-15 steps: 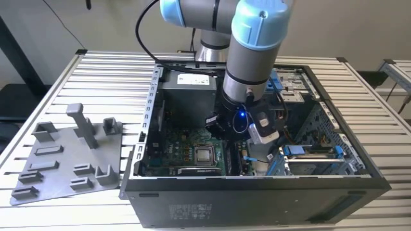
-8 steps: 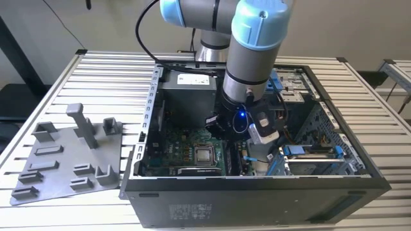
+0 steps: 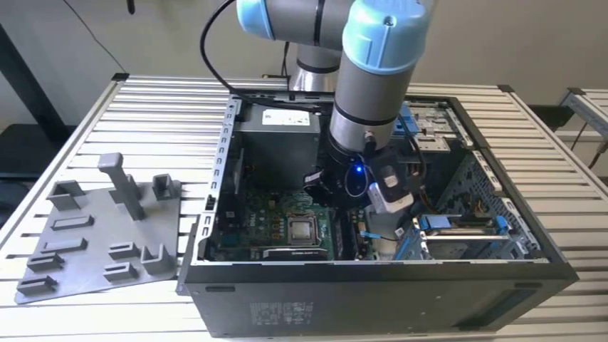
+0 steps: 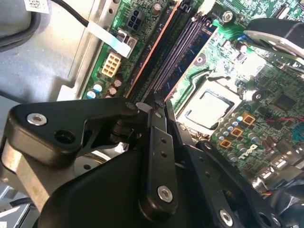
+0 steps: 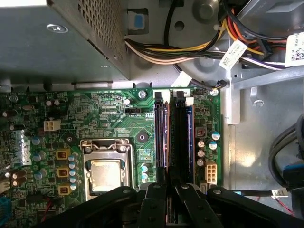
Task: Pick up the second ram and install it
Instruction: 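Insert the second ram into the second slot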
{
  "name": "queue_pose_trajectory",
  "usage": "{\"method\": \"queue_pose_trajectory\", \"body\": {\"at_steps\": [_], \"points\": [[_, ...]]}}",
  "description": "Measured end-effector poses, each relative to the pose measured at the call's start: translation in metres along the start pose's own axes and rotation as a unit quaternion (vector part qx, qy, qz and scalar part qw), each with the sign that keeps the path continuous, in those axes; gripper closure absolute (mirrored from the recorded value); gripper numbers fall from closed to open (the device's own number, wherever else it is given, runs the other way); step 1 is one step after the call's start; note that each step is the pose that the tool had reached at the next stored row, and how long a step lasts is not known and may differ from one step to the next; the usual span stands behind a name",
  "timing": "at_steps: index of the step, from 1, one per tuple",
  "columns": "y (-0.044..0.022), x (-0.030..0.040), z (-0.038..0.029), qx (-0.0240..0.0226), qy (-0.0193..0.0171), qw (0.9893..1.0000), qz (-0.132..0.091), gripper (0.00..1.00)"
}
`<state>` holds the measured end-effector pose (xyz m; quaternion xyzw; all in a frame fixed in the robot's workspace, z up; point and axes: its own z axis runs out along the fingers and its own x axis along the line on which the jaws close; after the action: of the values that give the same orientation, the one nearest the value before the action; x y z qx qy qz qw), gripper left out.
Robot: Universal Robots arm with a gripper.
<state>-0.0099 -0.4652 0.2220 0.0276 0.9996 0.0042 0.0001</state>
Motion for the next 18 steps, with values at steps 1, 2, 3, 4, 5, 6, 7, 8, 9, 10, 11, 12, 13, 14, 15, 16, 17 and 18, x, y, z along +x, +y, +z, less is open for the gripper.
{"method": "queue_pose_trajectory", "body": {"at_steps": [1,2,3,4,5,6,7,8,9,10,11,12,13,14,15,16,17,18], "points": [[0.0000,0.0000,-0.0001,0.0001,-0.0001,1.0000,-0.002,0.86],[0.0000,0.0000,-0.0001,0.0001,-0.0003,1.0000,-0.004,0.86],[0.0000,0.0000,-0.0001,0.0001,-0.0005,1.0000,-0.006,0.86],[0.0000,0.0000,-0.0001,0.0001,-0.0007,1.0000,-0.007,0.86],[0.0000,0.0000,-0.0001,0.0001,-0.0008,1.0000,-0.009,0.86],[0.0000,0.0000,-0.0001,0.0001,-0.0009,0.9999,-0.011,0.86],[0.0000,0.0000,-0.0001,0.0001,-0.0009,0.9999,-0.012,0.86],[0.0000,0.0000,-0.0001,0.0001,-0.0009,0.9999,-0.014,0.86],[0.0000,0.0000,-0.0001,0.0001,-0.0009,0.9999,-0.015,0.86],[0.0000,0.0000,-0.0001,0.0001,-0.0009,0.9999,-0.017,0.86],[0.0000,0.0000,-0.0001,0.0001,-0.0008,0.9999,-0.017,0.86],[0.0000,-0.0002,-0.0001,0.0001,-0.0008,0.9998,-0.018,0.86],[0.0000,-0.0003,-0.0001,0.0001,-0.0008,0.9998,-0.018,0.86],[0.0000,-0.0003,-0.0001,0.0002,-0.0008,0.9998,-0.019,0.86],[0.0000,-0.0006,-0.0001,0.0002,-0.0008,0.9998,-0.020,0.86],[0.0000,-0.0010,-0.0001,0.0002,-0.0008,0.9998,-0.021,0.86],[0.0000,-0.0010,0.0000,0.0002,-0.0008,0.9998,-0.021,0.86],[0.0000,-0.0011,0.0001,0.0002,-0.0008,0.9998,-0.022,0.86]]}}
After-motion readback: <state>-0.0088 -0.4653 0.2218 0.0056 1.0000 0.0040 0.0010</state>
